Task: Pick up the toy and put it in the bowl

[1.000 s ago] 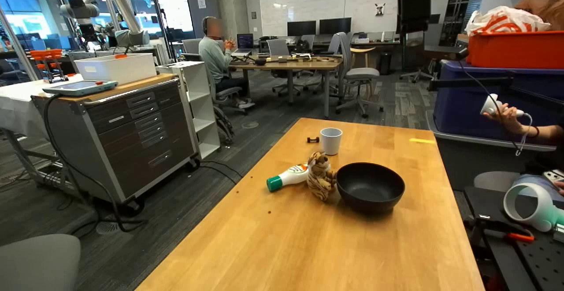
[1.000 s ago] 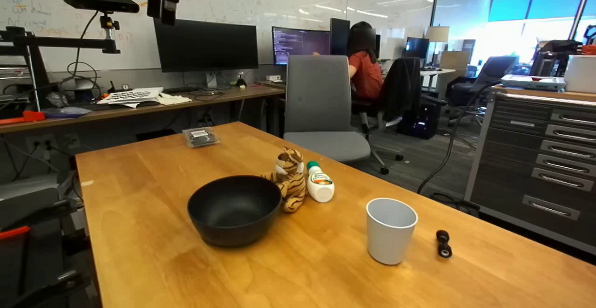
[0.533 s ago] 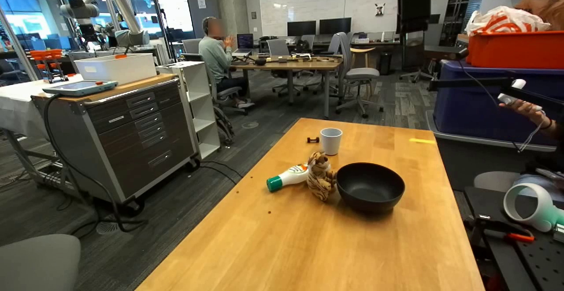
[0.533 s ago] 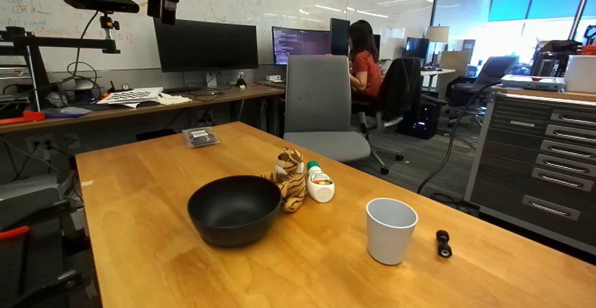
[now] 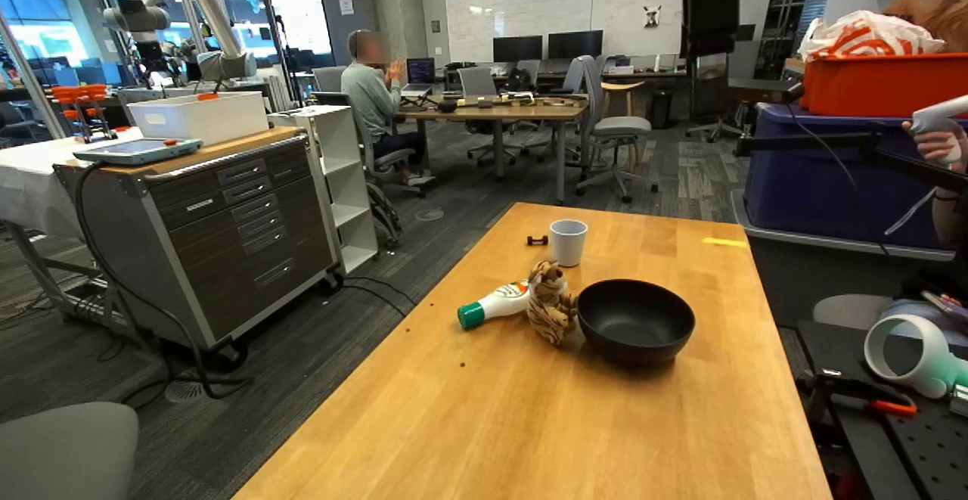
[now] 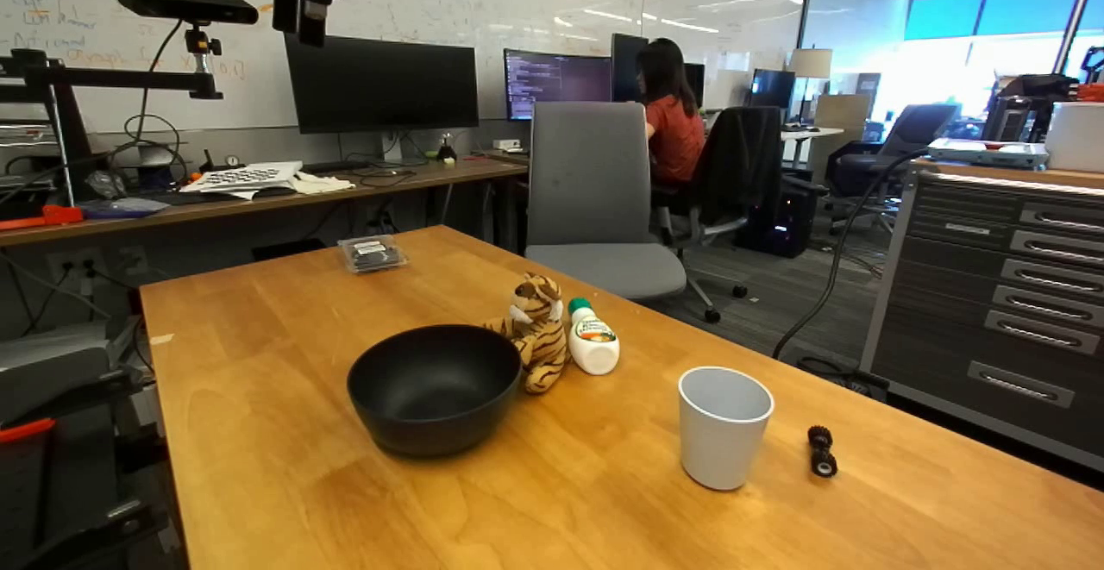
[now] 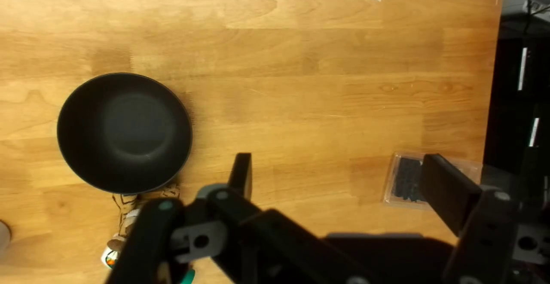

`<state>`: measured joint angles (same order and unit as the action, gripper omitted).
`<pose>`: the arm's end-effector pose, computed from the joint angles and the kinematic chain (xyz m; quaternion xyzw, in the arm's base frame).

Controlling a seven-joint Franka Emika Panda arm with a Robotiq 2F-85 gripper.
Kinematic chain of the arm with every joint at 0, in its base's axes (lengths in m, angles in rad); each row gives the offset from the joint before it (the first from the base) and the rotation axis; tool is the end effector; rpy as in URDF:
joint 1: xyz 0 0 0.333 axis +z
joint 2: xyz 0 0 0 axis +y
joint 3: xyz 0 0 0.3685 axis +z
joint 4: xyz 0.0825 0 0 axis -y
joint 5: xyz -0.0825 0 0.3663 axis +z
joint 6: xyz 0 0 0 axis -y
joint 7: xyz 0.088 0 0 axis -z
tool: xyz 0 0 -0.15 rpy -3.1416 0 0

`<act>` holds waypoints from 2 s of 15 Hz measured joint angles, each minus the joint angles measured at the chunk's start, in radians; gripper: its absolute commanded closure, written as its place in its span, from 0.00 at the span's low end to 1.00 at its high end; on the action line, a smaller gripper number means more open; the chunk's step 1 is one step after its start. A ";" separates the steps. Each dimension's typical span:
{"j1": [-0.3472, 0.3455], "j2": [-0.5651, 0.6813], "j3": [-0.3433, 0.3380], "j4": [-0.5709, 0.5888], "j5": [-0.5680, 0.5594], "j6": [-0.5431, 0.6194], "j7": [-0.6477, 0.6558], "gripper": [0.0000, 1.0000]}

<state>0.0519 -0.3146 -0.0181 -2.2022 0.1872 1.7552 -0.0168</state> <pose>0.4053 0.0375 0.5152 -0.9934 -0.0026 0.0668 0.0927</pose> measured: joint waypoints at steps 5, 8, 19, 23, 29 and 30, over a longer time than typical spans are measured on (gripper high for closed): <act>0.000 0.001 0.000 -0.001 0.000 0.000 0.000 0.00; -0.003 0.005 0.004 -0.008 0.000 0.046 0.007 0.00; -0.033 0.194 0.013 0.053 -0.083 0.321 0.189 0.00; -0.053 0.301 0.007 0.116 -0.141 0.357 0.245 0.00; -0.070 0.437 -0.015 0.196 -0.169 0.402 0.260 0.00; -0.071 0.456 -0.019 0.206 -0.169 0.402 0.258 0.00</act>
<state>-0.0192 0.1417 -0.0367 -1.9961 0.0185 2.1570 0.2408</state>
